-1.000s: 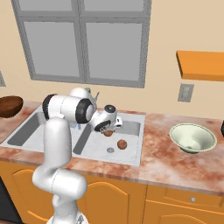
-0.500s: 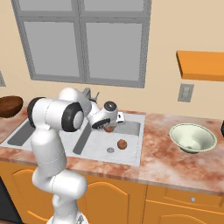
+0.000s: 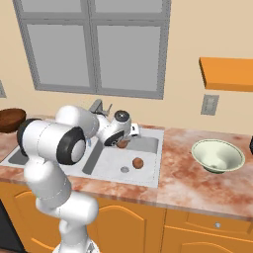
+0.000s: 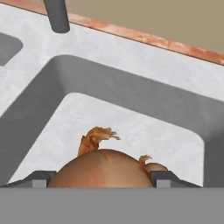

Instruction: Pick the onions from the sink and place them in one bowl. Place the lemon in the other bowl. Then turn off the sink faucet.

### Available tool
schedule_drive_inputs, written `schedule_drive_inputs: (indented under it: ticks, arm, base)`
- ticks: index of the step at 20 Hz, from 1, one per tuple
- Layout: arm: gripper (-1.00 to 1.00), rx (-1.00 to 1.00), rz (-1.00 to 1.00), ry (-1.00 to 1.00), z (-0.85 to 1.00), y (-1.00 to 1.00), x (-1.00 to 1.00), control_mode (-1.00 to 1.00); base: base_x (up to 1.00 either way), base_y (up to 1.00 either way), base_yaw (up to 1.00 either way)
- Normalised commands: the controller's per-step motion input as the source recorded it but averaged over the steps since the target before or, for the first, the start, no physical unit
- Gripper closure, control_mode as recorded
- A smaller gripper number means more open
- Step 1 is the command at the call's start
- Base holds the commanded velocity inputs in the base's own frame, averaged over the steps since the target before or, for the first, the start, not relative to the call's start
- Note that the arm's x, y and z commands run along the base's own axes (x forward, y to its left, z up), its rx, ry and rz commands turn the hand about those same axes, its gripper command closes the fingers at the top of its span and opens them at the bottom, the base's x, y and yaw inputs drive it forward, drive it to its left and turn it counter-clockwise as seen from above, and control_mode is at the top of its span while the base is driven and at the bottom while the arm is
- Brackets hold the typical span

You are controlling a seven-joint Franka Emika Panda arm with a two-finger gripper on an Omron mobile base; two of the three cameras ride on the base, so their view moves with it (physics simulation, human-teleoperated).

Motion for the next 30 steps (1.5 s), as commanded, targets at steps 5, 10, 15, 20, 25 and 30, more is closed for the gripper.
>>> schedule_drive_inputs:
  ticks: [5,10,15,20,25,30]
  arm:
    - [1.00,0.00,-0.02,0.14,0.74,0.00,-0.10,-1.00]
    - [1.00,0.00,-0.04,0.11,0.64,0.00,-0.13,-1.00]
    - [1.00,0.00,-0.09,0.02,0.24,-0.09,-0.31,-1.00]
    - [1.00,0.00,-0.13,0.00,0.10,-0.22,-0.31,-1.00]
    - [1.00,0.00,-0.14,0.00,0.03,-0.26,-0.24,-1.00]
    - [1.00,-0.01,-0.16,0.00,0.01,-0.33,-0.09,-1.00]
  base:
    - [0.00,0.00,0.00]
    - [0.00,0.00,0.00]
    - [0.00,0.00,0.00]
    - [0.00,0.00,0.00]
    - [0.00,0.00,0.00]
    - [0.00,0.00,0.00]
